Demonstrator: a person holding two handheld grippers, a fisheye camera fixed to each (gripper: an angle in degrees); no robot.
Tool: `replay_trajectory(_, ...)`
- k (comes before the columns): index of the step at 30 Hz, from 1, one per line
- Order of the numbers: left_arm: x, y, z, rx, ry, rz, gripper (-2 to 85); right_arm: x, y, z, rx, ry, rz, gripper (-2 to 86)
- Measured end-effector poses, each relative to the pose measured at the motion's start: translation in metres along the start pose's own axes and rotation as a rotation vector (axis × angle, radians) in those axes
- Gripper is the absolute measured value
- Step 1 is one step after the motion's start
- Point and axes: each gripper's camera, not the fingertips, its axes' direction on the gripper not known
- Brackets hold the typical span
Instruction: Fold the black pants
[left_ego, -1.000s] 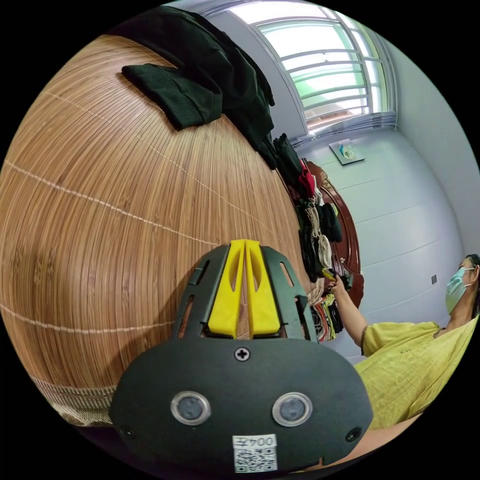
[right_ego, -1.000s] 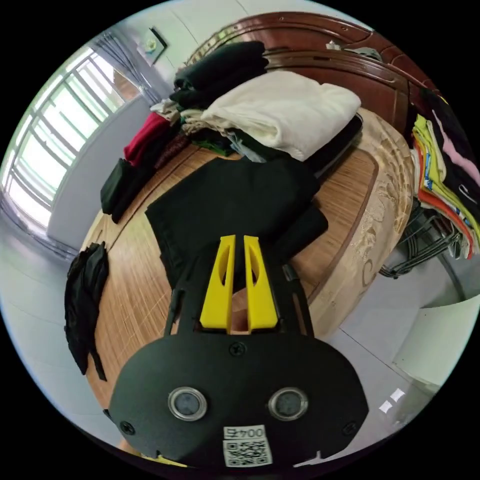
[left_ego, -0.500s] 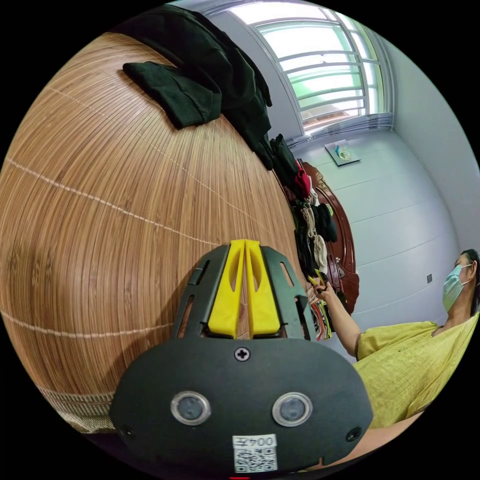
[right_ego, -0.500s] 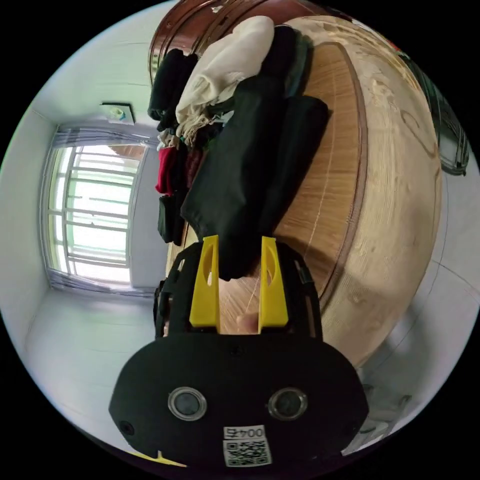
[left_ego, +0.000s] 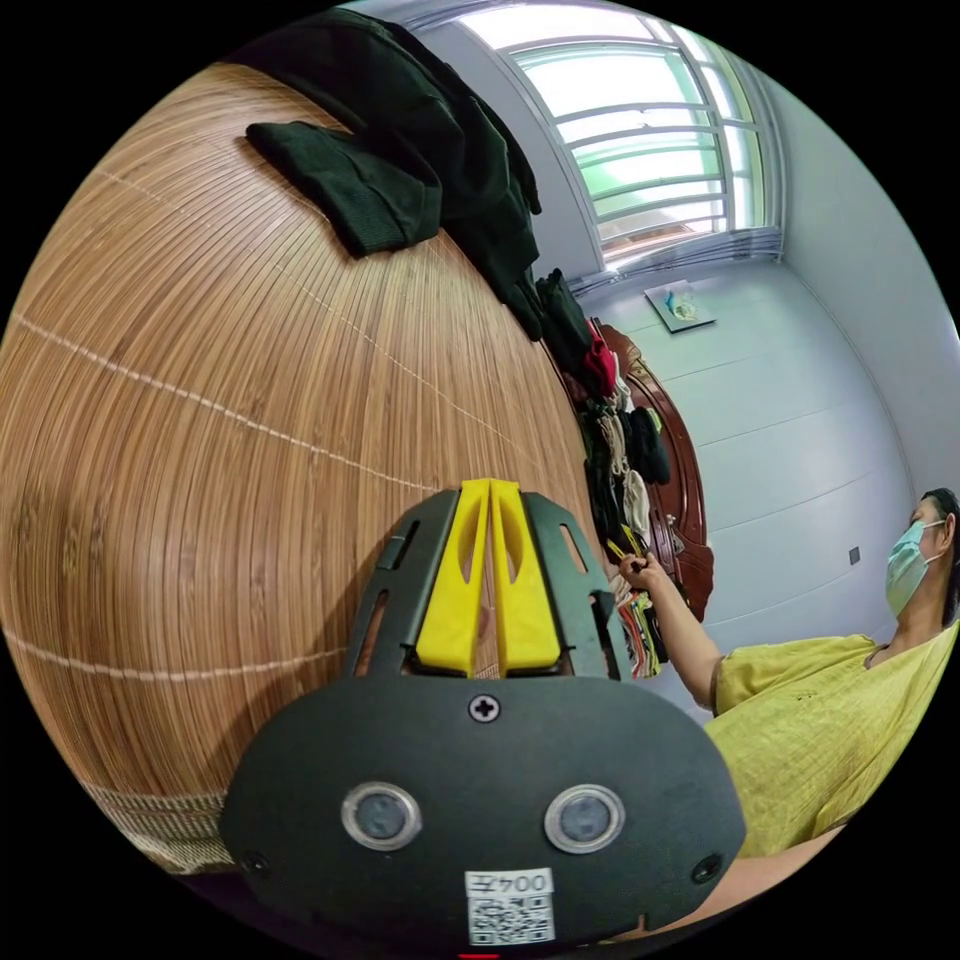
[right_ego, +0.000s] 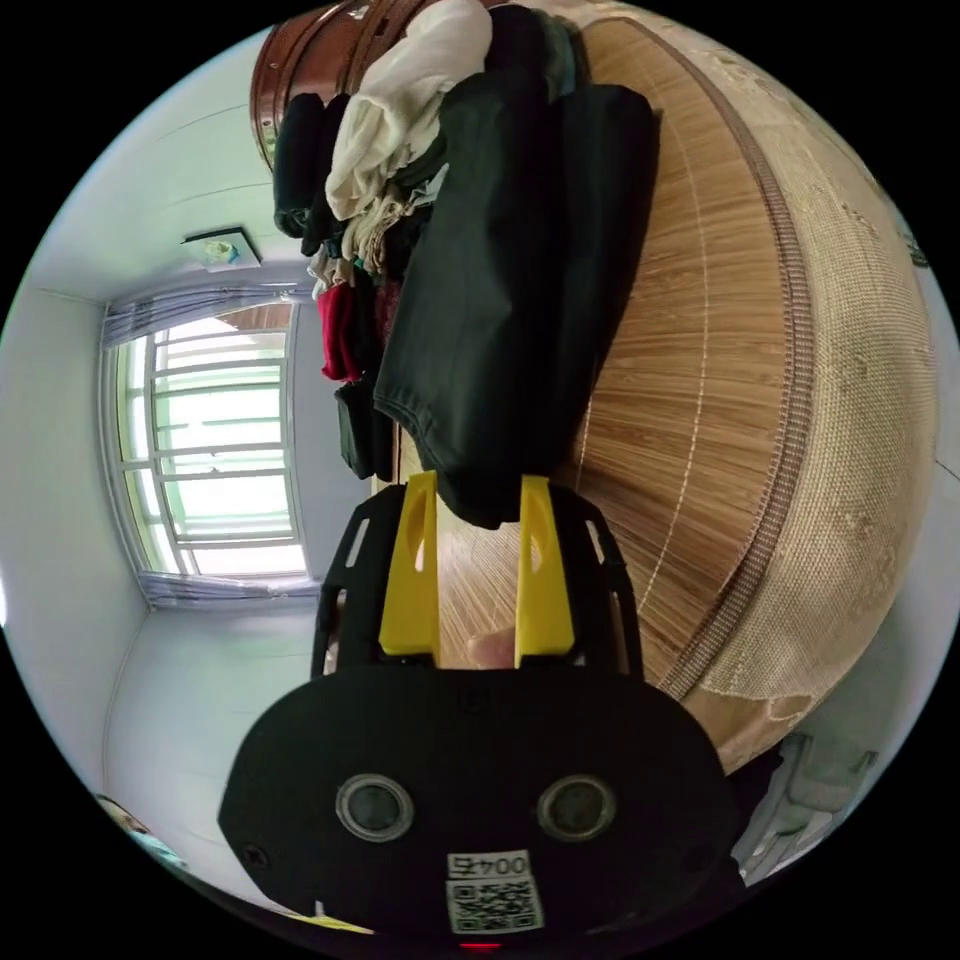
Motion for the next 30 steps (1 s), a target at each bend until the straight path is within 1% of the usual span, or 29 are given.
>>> replay_trajectory(3, -0.002, -0.001, 0.001, -0.001, 0.005, 0.0, 0.7, 0.014, -0.012, 0.005, -0.048, 0.013, 0.048, 6.9)
replay_trajectory(4, -0.002, -0.002, 0.002, -0.001, 0.006, 0.0, 0.6, 0.013, -0.01, 0.003, -0.027, 0.01, 0.062, 6.3)
replay_trajectory(6, -0.003, -0.002, 0.003, 0.0, 0.006, 0.001, 0.6, -0.002, -0.001, -0.001, 0.023, 0.055, 0.015, 6.1)
replay_trajectory(9, -0.004, -0.003, 0.006, 0.001, 0.006, 0.003, 0.6, -0.003, 0.021, 0.002, 0.115, -0.039, 0.009, 6.1)
replay_trajectory(10, -0.004, -0.003, 0.007, 0.001, 0.006, 0.003, 0.5, 0.004, 0.028, 0.016, 0.119, 0.004, -0.003, 6.3)
replay_trajectory(11, -0.004, -0.004, 0.008, 0.001, 0.006, 0.003, 0.5, 0.016, 0.032, 0.038, 0.078, 0.067, 0.006, 6.4)
replay_trajectory(12, -0.004, -0.004, 0.009, 0.001, 0.006, 0.003, 0.5, 0.024, 0.032, 0.05, 0.046, 0.08, 0.007, 6.4)
replay_trajectory(13, -0.005, -0.004, 0.011, 0.001, 0.007, 0.002, 0.5, 0.044, 0.031, 0.064, 0.001, -0.023, 0.025, 6.6)
replay_trajectory(14, -0.005, -0.005, 0.012, 0.0, 0.007, 0.001, 0.5, 0.061, 0.033, 0.073, -0.041, -0.16, 0.095, 6.8)
replay_trajectory(15, -0.005, -0.005, 0.013, 0.0, 0.007, 0.002, 0.5, 0.064, 0.035, 0.076, -0.05, -0.182, 0.108, 6.7)
replay_trajectory(17, -0.005, -0.006, 0.017, 0.001, 0.007, 0.003, 0.5, 0.053, 0.05, 0.075, -0.035, -0.062, 0.01, 5.7)
replay_trajectory(21, -0.005, -0.006, 0.024, 0.003, 0.006, 0.005, 0.5, 0.037, 0.09, 0.073, -0.009, 0.036, -0.174, 1.0)
replay_trajectory(22, -0.004, -0.006, 0.027, 0.003, 0.005, 0.005, 0.5, 0.03, 0.11, 0.081, -0.054, 0.068, -0.272, 0.3)
replay_trajectory(23, -0.004, -0.006, 0.03, 0.003, 0.003, 0.005, 0.5, 0.023, 0.133, 0.096, -0.138, 0.122, -0.372, -0.2)
replay_trajectory(24, -0.004, -0.006, 0.031, 0.004, 0.002, 0.005, 0.5, 0.02, 0.146, 0.104, -0.19, 0.16, -0.415, -0.3)
replay_trajectory(26, -0.003, -0.006, 0.037, 0.005, 0.001, 0.005, 0.5, 0.02, 0.206, 0.136, -0.362, 0.313, -0.563, -0.6)
replay_trajectory(30, -0.001, -0.005, 0.048, 0.006, 0.0, 0.005, 0.5, 0.033, 0.296, 0.162, -0.475, 0.429, -0.728, -0.6)
